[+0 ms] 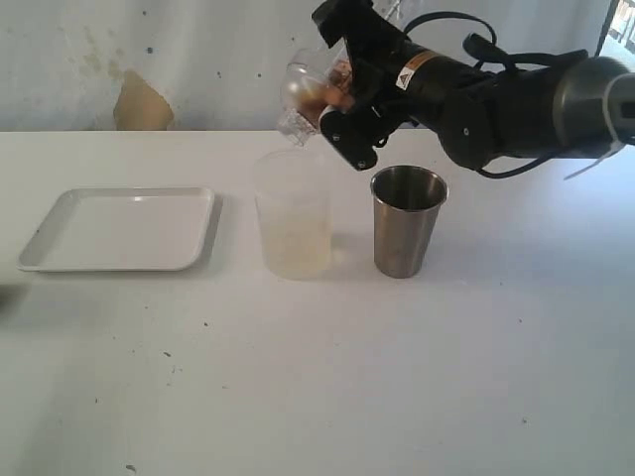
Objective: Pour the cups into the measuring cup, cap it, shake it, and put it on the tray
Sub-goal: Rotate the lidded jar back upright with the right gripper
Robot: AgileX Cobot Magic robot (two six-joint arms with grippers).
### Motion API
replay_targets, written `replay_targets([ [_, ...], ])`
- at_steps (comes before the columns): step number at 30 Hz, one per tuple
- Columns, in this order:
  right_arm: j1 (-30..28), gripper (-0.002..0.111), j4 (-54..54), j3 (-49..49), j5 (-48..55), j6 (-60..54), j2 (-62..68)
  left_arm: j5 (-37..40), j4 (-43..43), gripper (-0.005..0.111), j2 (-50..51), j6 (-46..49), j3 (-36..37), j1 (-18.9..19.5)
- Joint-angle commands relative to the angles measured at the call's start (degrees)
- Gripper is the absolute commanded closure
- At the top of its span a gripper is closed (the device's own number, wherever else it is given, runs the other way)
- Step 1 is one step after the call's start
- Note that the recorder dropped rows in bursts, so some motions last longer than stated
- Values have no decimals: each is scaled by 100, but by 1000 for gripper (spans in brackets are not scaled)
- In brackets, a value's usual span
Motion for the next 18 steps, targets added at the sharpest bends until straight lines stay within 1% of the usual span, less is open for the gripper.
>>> replay_targets([
  [1,10,108,25,-48,-263,-90,-88,-24,-26,106,-29,-11,26,-1],
  [12,10,108,0,-48,-263,-90,-88,-24,-26,106,-29,-11,26,-1],
  [18,10,108,-240,-48,-263,-90,-88,-24,-26,106,-29,-11,26,-1],
])
